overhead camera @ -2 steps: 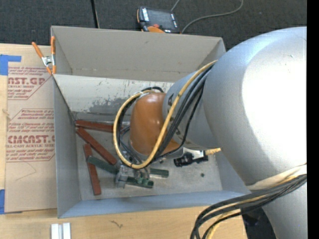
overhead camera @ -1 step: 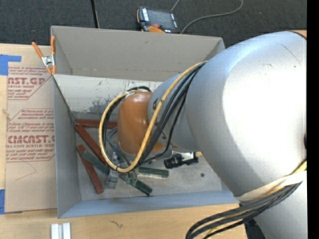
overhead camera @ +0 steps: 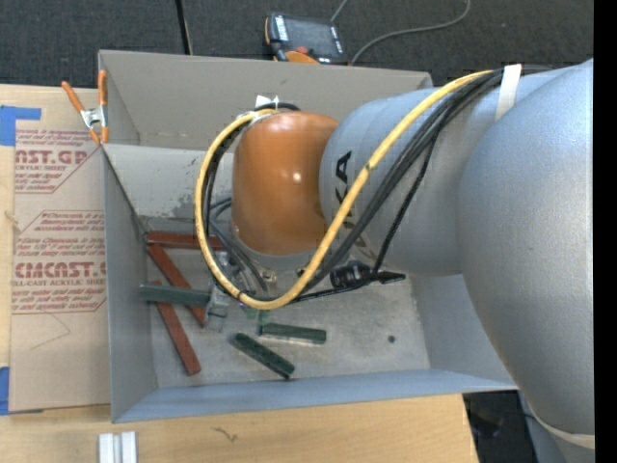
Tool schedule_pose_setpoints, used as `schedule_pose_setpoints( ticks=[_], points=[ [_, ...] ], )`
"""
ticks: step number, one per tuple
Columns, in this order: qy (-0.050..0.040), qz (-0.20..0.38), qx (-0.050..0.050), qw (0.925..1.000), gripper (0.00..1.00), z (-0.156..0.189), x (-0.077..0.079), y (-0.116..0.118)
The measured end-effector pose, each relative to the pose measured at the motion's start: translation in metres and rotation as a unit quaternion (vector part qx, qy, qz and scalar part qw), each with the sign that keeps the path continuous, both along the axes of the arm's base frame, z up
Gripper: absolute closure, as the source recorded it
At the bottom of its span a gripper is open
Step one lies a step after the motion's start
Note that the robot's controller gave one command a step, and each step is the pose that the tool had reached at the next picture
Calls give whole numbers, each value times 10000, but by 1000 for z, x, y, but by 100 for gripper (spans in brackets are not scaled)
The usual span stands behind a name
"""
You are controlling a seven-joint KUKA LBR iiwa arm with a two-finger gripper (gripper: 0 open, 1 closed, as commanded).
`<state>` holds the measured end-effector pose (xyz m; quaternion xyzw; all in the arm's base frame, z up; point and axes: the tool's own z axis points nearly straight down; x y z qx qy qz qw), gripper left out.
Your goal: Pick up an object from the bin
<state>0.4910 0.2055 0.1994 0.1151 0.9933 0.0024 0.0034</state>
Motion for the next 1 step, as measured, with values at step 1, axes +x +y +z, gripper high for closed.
schedule_pose_setpoints(
  ticks=[1],
  points=[
    [1,-107,-4,9999,100,59,3,-4]
  ],
)
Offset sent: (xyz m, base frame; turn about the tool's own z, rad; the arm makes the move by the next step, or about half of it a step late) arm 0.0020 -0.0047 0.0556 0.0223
